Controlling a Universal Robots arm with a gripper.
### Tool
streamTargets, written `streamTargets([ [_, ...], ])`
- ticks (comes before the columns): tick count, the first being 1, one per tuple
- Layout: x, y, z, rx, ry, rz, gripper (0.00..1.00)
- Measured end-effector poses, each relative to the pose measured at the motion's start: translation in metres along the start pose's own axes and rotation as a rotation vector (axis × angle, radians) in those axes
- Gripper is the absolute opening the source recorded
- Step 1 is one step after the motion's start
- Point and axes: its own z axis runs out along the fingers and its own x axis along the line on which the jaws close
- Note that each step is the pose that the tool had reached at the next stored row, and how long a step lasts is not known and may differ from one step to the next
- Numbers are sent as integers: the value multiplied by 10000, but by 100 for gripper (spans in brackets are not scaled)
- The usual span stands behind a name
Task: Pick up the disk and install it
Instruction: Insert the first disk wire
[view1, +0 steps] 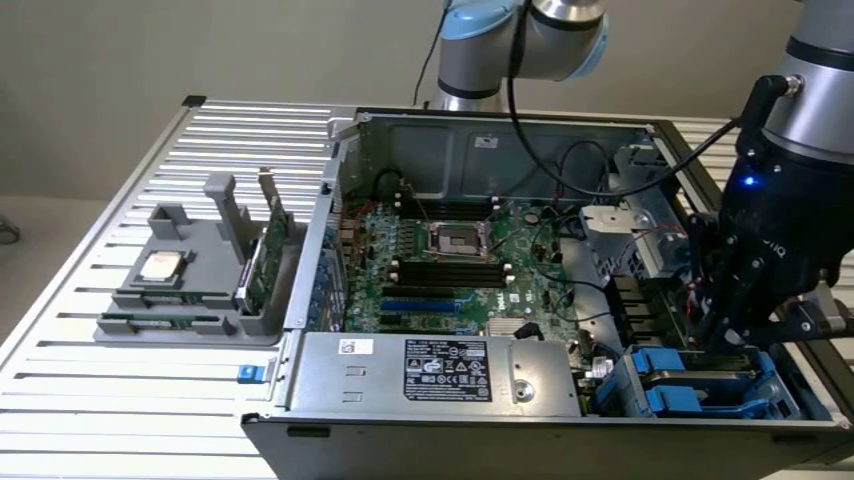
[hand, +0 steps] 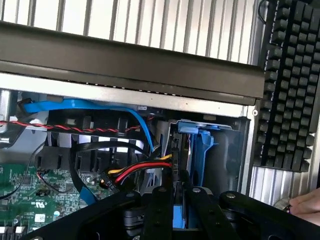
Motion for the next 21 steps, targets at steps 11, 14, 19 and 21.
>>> streamTargets([
  [11, 9, 17, 49, 256, -55, 1365, 17],
  [14, 10, 38, 51, 285, -46, 1520, 17],
  [19, 11, 75, 54, 330, -28, 1758, 17],
  [21, 12, 89, 58, 348, -26, 1857, 17],
])
